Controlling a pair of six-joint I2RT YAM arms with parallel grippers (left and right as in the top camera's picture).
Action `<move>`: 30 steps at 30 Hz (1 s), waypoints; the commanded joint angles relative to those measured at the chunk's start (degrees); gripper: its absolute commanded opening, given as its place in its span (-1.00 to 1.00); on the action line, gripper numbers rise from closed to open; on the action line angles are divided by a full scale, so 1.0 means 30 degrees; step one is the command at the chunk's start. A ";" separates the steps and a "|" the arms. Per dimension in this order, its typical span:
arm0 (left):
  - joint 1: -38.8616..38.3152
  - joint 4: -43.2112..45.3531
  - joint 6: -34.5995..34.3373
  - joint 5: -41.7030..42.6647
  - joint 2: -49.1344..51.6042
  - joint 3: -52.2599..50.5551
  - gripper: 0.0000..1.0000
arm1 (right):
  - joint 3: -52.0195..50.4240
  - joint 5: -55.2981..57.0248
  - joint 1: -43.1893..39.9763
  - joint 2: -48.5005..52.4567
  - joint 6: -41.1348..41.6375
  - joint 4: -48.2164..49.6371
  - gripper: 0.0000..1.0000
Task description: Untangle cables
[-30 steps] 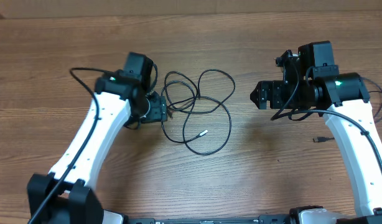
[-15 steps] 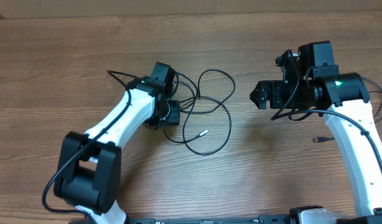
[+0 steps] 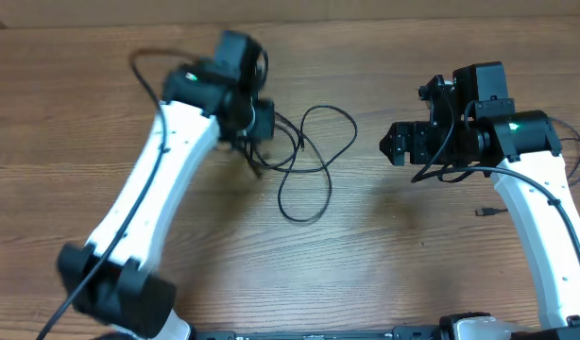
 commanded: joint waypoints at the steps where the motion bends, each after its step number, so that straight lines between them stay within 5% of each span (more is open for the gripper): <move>1: 0.0022 -0.1202 0.1064 0.0670 -0.1953 0.4779 -0.92 | 0.0503 -0.0153 0.0058 -0.0204 -0.0095 0.0270 0.92; 7: 0.0036 -0.2004 0.1326 0.0022 -0.3235 0.9500 -0.92 | 0.0503 -0.0175 0.0058 -0.0204 -0.0087 0.0736 0.93; 14: 0.0036 -0.1180 0.1115 -0.0240 -0.4896 1.0382 -0.92 | 0.0481 -0.3330 0.0066 -0.0160 -0.0211 0.2084 1.00; 25: 0.0036 -0.2565 -0.0262 -0.9158 -0.5333 1.0375 -0.92 | 0.0335 -0.5297 0.0270 0.1727 -0.0969 0.1654 0.89; 30: 0.0036 -0.2841 -0.0699 -0.9952 -0.5268 1.0375 -0.92 | 0.0335 -0.5078 0.1151 0.3169 0.1953 0.2361 0.86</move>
